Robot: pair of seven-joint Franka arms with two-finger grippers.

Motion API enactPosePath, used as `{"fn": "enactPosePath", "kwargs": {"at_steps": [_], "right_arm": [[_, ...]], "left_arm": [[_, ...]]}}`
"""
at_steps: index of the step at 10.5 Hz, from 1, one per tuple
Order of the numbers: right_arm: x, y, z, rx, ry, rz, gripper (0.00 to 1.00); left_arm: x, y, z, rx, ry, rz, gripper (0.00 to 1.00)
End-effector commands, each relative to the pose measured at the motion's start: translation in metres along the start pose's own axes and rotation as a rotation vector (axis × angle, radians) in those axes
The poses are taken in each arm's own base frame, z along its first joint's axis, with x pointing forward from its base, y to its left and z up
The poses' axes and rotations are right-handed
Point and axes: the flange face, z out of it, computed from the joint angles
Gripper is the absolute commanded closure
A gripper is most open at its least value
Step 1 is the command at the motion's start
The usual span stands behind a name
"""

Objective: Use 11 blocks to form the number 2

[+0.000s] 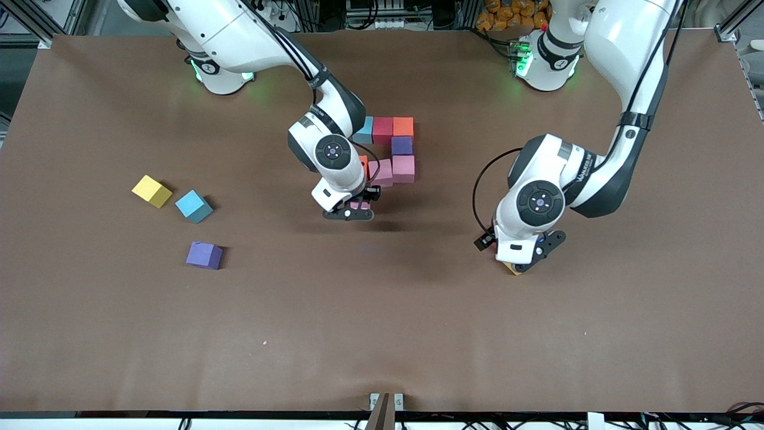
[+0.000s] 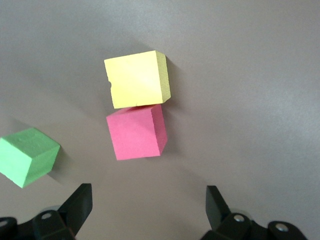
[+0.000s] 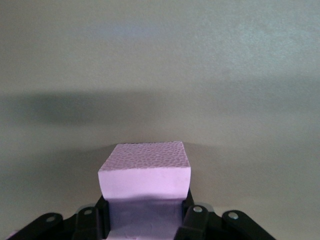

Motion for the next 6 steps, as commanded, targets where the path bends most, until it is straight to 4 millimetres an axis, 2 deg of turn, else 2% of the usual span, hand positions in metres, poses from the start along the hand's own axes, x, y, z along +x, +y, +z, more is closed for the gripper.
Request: {"fn": "enactPosePath", "kwargs": {"at_steps": [1,2,6], "right_arm": [[-0.024,0.003,-0.006,-0.027,0.001,-0.031,0.68],[-0.028,0.008,-0.006,-0.038,-0.001,-0.046,0.68],[-0.033,0.010,-0.007,-0.044,-0.004,-0.049,0.68]], "left_arm": [[0.003,-0.007,0.002,0.009,-0.021,0.060,0.00],[0.004,-0.006,0.010,0.019,-0.026,0.075,0.00],[0.014,-0.012,0.014,0.021,-0.031,0.113,0.00]]}}
